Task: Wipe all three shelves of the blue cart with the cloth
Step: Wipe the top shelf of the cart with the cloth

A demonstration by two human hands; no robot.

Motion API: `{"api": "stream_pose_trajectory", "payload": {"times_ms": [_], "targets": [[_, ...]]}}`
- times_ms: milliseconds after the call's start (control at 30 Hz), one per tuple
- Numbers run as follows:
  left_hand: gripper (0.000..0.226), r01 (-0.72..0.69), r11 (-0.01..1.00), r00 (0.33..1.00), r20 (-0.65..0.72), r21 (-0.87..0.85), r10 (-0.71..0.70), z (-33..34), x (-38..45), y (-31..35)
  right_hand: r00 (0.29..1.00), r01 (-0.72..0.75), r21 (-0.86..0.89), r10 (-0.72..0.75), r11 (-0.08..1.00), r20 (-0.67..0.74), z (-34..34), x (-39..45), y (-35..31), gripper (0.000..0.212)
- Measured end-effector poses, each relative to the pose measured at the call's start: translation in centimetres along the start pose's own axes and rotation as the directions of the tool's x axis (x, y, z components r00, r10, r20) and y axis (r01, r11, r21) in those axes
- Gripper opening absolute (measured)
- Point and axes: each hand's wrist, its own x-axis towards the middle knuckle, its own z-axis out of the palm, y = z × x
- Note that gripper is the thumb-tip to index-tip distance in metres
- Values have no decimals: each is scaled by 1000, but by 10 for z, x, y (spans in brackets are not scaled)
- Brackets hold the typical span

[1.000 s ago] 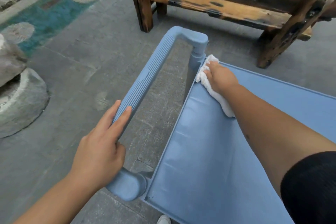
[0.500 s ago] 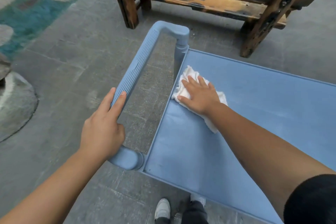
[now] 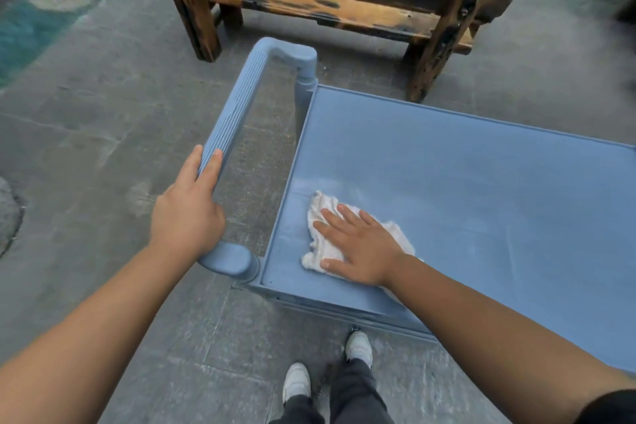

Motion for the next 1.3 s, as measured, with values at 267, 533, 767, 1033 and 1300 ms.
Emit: {"api": "stream_pose_trajectory", "payload": {"times_ms": [267, 533, 767, 1033, 1300], "targets": [[77, -1, 1000, 1000, 10, -6, 1, 0, -2, 1, 996, 70, -2, -70, 998, 51, 18, -57, 5, 69], [79, -3, 1000, 1000, 16, 0, 3, 1, 1, -2, 1000, 25, -54, -25, 998, 10, 17, -51, 17, 70], [85, 15, 999, 1000, 26, 31, -16, 4, 2, -5, 973, -212, 82, 218, 974, -80, 3, -55, 85, 67], [99, -54, 962, 998, 48, 268, 42, 13, 8, -13, 975, -209, 50, 212, 977, -68, -4, -77, 123, 70], [78, -147, 974, 985, -61, 173, 160, 31, -24, 102, 924, -341, 87, 351, 936, -150, 7, -168, 118, 84]]}}
